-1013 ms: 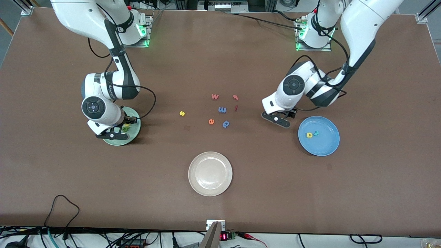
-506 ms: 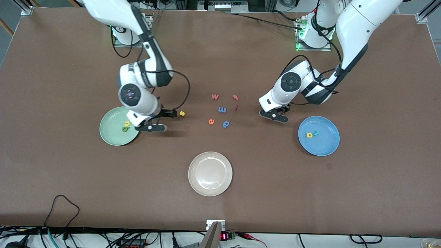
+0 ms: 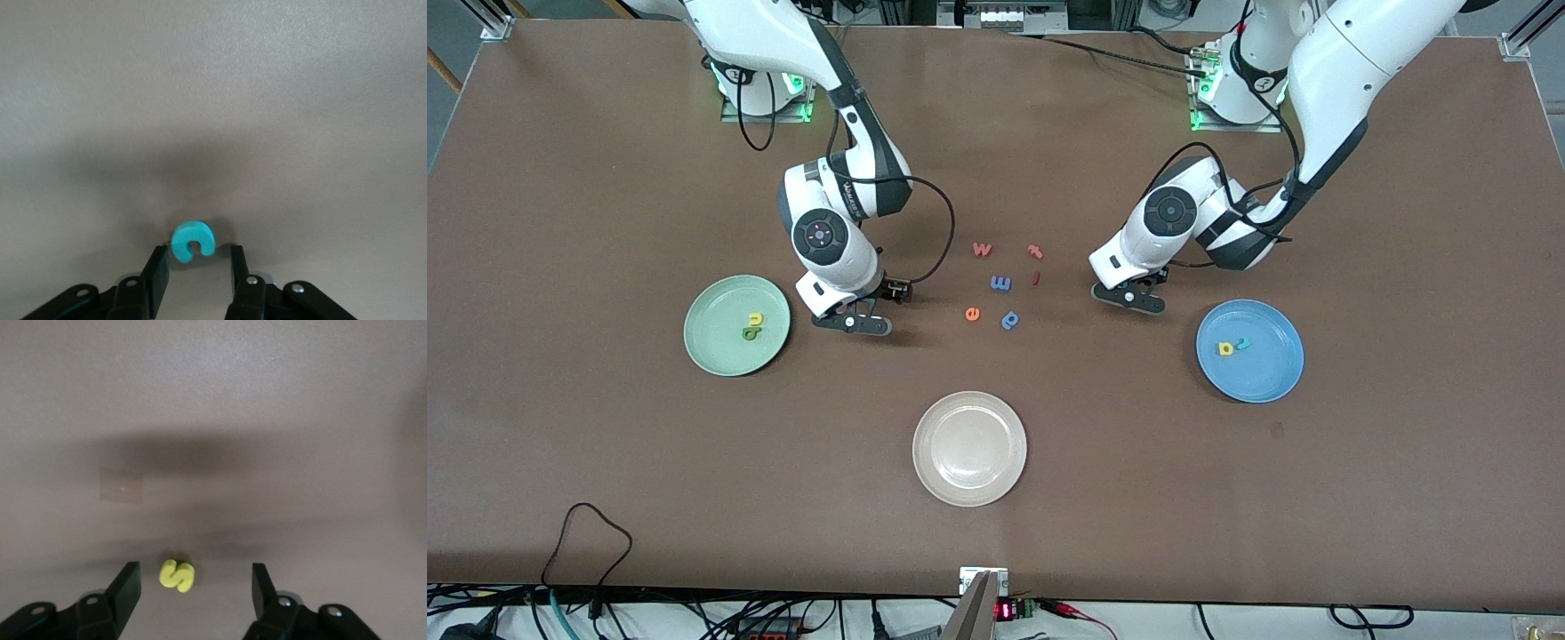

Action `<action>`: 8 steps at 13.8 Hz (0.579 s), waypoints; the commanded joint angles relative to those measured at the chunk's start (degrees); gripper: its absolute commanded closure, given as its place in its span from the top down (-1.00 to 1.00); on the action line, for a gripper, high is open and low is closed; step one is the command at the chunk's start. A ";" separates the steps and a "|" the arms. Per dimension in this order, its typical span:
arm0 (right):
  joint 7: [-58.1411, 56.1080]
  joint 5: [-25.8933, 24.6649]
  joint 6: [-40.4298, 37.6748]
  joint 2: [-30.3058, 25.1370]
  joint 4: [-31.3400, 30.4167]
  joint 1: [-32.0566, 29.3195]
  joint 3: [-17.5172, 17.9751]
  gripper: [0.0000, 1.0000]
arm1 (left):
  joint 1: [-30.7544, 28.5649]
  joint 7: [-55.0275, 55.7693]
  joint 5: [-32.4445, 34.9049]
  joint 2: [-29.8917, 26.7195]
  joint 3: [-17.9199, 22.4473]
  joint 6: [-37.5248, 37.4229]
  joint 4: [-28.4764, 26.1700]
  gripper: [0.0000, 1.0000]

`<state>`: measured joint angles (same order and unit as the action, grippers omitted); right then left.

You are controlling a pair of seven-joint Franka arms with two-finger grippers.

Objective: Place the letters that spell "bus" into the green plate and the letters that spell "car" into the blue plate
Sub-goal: 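Grasp the yellow s with the right gripper, the cyan c with the left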

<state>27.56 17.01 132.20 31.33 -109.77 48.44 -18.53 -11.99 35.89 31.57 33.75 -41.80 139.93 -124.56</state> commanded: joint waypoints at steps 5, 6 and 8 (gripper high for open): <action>6.62 1.19 -0.02 3.38 1.67 2.89 -0.46 0.28 | -0.40 0.93 5.79 2.64 0.49 0.43 1.69 -0.47; 6.72 1.19 0.07 3.99 1.67 3.06 -0.46 0.28 | -0.49 0.50 5.87 2.55 0.40 0.26 1.69 -0.66; 6.72 1.19 0.25 4.18 1.58 3.07 -0.37 0.25 | -1.10 0.23 5.87 1.33 0.23 -0.70 2.47 -0.80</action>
<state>33.53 17.12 132.23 34.68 -108.98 50.85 -18.52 -12.17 36.27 35.25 34.42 -41.82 139.99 -123.91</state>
